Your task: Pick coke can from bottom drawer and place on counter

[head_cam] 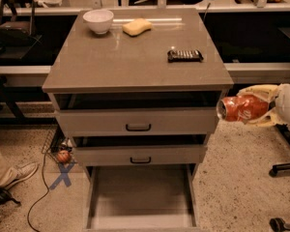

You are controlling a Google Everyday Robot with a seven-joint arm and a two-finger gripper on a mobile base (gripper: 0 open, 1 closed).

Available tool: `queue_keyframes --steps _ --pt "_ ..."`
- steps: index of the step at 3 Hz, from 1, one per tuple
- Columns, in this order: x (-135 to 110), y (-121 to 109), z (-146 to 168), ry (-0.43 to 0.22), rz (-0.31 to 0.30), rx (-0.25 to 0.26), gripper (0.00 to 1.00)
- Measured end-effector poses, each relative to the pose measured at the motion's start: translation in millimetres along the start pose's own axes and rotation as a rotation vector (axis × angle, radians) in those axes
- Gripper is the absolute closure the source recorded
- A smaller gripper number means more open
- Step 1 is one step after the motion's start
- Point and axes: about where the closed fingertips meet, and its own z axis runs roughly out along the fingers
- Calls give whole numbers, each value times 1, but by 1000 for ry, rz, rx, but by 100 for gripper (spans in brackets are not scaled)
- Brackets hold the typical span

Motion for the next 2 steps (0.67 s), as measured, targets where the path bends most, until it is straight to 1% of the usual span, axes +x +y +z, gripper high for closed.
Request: queue_keyframes --steps 1,2 --pt "-17 -58 -4 -3 -33 19 100" --pt "-28 -106 6 -14 -26 -2 100"
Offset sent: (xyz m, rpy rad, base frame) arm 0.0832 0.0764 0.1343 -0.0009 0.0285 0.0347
